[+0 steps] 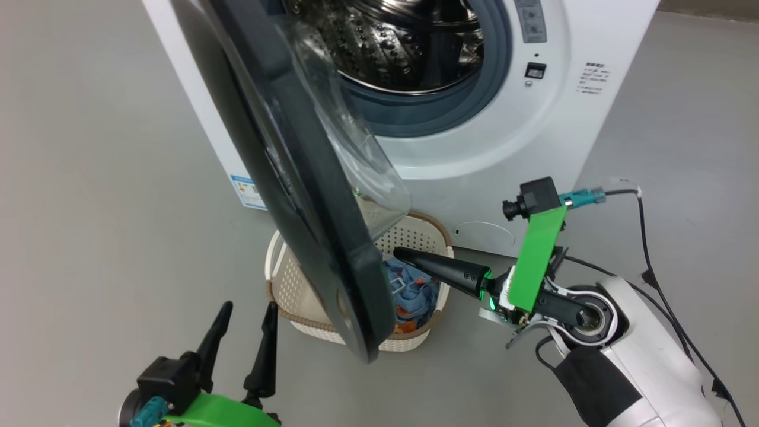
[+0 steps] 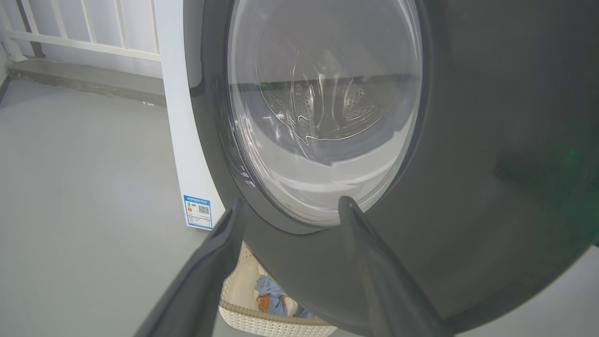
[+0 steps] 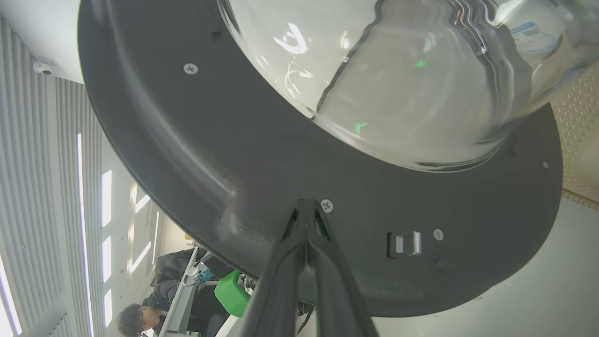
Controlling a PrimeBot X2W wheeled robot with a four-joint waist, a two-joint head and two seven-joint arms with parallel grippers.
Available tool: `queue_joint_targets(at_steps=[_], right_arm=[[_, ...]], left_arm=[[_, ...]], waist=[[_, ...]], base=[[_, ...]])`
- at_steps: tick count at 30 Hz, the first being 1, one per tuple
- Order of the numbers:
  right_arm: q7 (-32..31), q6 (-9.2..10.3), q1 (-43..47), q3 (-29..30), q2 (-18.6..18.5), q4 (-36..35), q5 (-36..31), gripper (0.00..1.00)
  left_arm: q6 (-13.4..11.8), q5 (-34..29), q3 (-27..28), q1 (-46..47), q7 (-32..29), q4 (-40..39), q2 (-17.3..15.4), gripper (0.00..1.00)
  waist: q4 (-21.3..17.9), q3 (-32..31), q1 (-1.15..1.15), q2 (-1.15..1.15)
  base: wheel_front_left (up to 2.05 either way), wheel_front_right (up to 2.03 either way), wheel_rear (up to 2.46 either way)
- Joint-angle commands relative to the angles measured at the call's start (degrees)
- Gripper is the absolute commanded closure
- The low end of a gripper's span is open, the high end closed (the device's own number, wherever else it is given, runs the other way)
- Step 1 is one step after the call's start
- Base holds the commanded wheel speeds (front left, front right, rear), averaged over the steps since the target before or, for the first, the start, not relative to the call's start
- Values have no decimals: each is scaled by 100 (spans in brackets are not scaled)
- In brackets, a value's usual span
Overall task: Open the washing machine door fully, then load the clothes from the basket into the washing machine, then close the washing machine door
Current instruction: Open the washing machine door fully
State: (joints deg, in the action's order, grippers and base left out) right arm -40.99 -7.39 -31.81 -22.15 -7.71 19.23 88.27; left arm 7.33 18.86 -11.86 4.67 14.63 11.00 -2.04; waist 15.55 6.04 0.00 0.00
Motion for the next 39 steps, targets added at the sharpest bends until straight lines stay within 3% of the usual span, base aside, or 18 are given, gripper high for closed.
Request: queue_joint_targets(at_steps=[1,11,24,39], right_arm=[[101,-10,78,-46,32,-159,-85,0],[737,-10,617,-68,-320,-210,-213,0],[2030,-10,1482,-46,-969,-153,-444,0],[4414,-10,1794,-845,-1802,78,-1235,0]], left_arm=[[8,-49,234,66,37,-88,-84,0],[14,-134,482,-101,37,-37,-84,0],[15,-222,782,-381,37,-109,-129,0],[15,-245,895,-562,37,-155,-151,0]], waist=[[-100,-69,0,0],[-551,-302,0,0],[-957,-481,0,0],[-1139,-528,0,0]], base=[[0,0,0],[0,0,0],[0,0,0],[0,0,0]])
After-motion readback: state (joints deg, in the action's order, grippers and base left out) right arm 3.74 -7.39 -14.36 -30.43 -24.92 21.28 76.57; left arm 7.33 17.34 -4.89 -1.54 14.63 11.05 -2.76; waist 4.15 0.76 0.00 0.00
